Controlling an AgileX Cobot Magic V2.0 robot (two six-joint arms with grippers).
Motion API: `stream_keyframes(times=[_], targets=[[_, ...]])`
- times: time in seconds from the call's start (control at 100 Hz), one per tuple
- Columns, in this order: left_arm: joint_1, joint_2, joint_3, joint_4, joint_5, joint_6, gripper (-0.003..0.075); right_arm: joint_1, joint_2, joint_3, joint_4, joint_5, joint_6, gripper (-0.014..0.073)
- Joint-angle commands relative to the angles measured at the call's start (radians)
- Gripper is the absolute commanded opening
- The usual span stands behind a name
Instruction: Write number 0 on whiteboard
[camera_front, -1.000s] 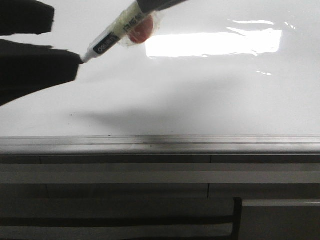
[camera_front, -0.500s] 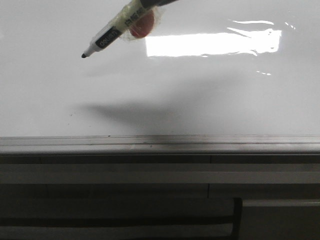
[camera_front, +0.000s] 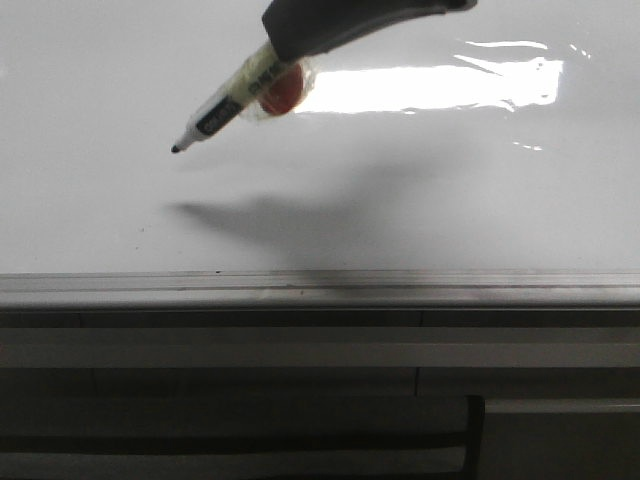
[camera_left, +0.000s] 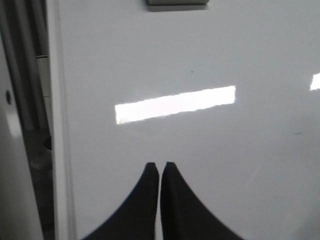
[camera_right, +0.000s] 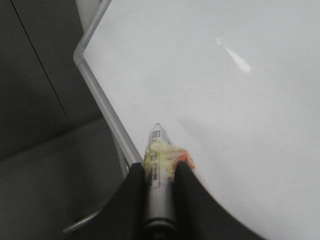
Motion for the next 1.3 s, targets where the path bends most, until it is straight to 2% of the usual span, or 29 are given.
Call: stream_keyframes(times=[0.0,0.29,0.51,0.68,0.88,1.03,1.29], targets=[[0.026,0.004,-0.028,-0.015,-0.096,-0.011,-0.0020,0.000,-0.005,-0.028,0.031,-0.041,-0.007,-0.0069],[0.031,0.004,-0.028,-0.015,-0.096,-0.011,-0.0020,0.000,0.022,-0.028,0.031,-0.175,-0.007,-0.0069],[0.031,0.004,-0.028,-0.015,-0.096,-0.011,-0.0020,0.000,0.020,-0.030,0.028,-0.412,-0.009,-0.0069],[0.031,0.004,-0.028,-0.015,-0.096,-0.011,-0.0020,0.000,-0.032,-0.028,0.004,-0.516,-0.009,-0.0069],[0.031,0.004,-0.028,-0.015,-0.098,-0.011,-0.0020,-0.044,-0.088,0.029,0.011,-0.471,-0.009,-0.0069],[0.031,0.004,-0.028,-0.015,-0.098,-0.011,-0.0020,-0.090,-0.097,0.117,0.063,-0.360,-0.009,-0.0069],[0.031,0.004,-0.028,-0.015,-0.098,-0.011,-0.0020,-0.074,-0.064,0.190,0.073,-0.231,-0.009,-0.0069]])
